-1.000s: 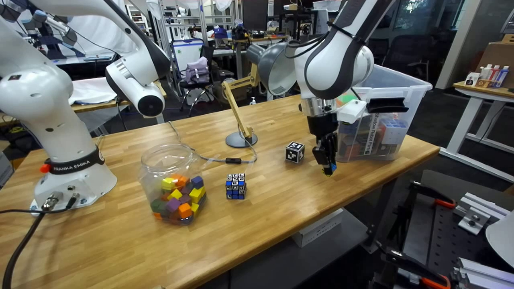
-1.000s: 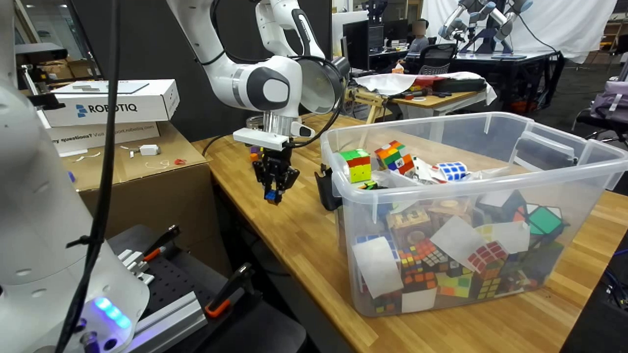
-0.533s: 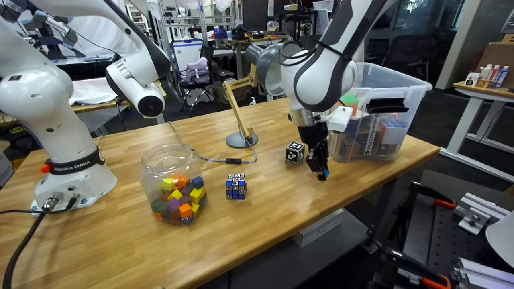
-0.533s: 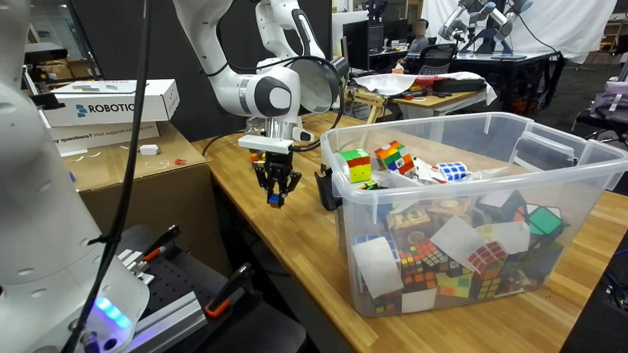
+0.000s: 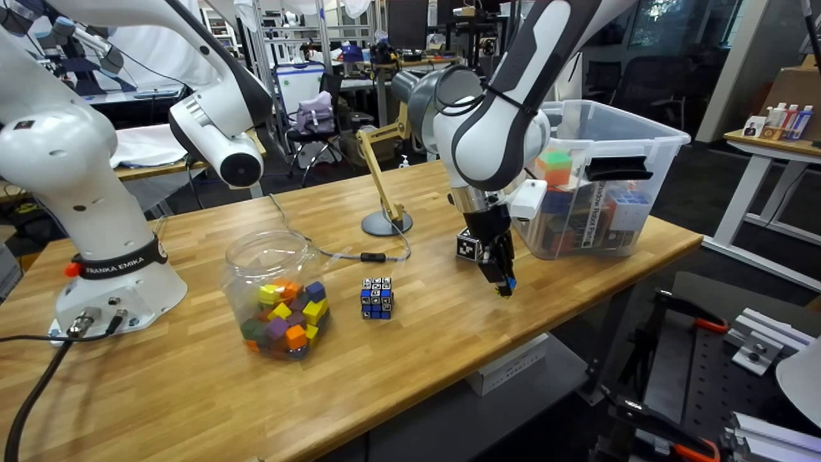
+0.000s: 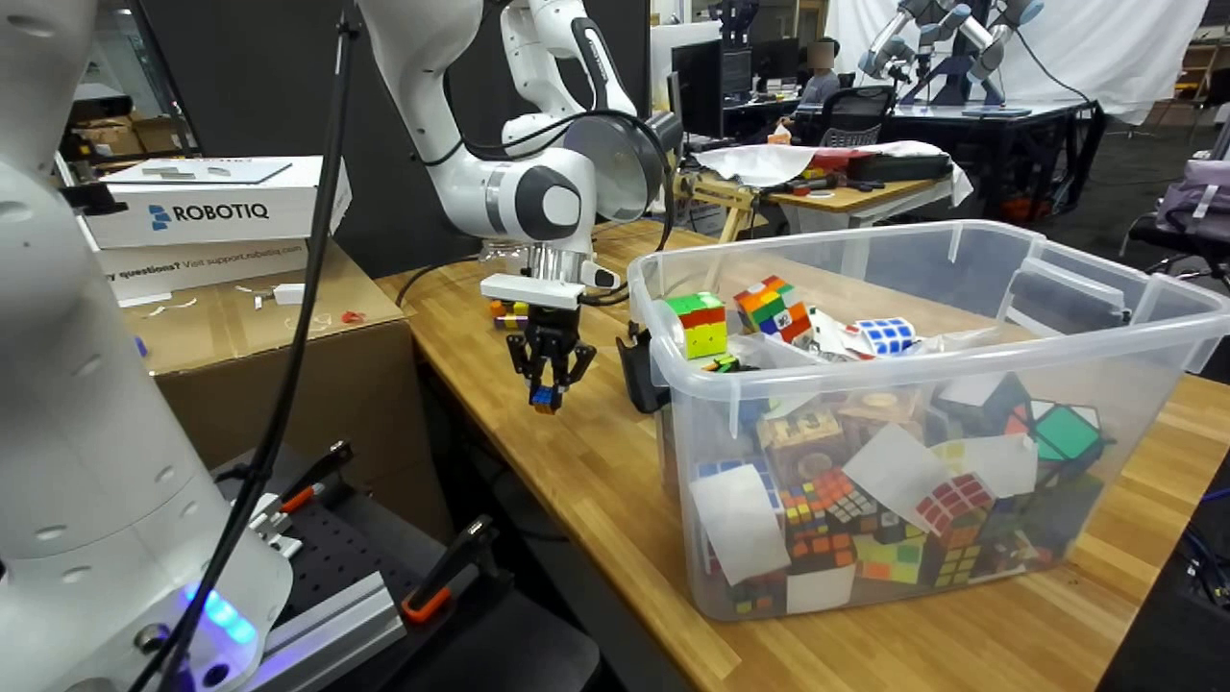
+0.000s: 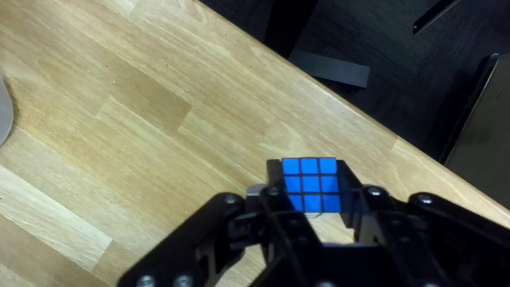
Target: Pick one Rubik's Cube from the box and put it on the table
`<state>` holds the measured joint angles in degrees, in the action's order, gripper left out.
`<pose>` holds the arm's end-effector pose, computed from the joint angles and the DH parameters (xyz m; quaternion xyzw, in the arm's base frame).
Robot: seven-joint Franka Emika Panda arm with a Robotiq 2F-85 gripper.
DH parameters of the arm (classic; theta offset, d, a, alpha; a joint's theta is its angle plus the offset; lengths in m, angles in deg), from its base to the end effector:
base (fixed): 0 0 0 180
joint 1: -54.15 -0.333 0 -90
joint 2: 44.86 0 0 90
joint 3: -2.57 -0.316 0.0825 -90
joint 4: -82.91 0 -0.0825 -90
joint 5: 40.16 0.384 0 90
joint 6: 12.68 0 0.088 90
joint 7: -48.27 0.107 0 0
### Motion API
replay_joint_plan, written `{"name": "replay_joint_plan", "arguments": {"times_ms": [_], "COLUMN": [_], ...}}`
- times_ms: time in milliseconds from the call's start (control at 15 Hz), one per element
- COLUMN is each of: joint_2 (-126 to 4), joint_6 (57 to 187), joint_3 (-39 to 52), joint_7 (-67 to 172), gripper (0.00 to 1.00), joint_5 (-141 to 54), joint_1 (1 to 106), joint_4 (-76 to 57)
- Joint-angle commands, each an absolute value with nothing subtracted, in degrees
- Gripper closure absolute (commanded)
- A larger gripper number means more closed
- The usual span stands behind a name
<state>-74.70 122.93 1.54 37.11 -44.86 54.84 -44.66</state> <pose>0.4945 0.0028 0.1112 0.9729 0.1320 -0.1896 0.0001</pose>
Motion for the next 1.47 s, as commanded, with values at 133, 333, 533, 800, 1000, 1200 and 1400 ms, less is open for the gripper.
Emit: {"name": "replay_joint_plan", "arguments": {"times_ms": [133,333,533,800,1000,1200,1400], "joint_2": [-76.2,-77.1,-78.8,-81.0,-81.6,-80.9,-80.6], "joint_6": [119.4,117.8,115.6,113.9,112.6,112.6,112.8], "joint_3": [0.8,1.1,1.4,1.7,1.6,1.7,1.9], "joint_7": [34.9,34.6,34.4,34.5,34.5,34.7,34.9], "gripper": [0.92,0.92,0.92,0.92,0.87,0.34,0.13], "joint_5": [-44.9,-45.1,-45.3,-45.5,-45.3,-45.1,-45.4], "joint_1": [55.6,55.7,56.0,56.1,56.2,56.4,56.5], "joint_4": [-41.8,-40.9,-40.1,-38.7,-37.6,-37.4,-37.3]}}
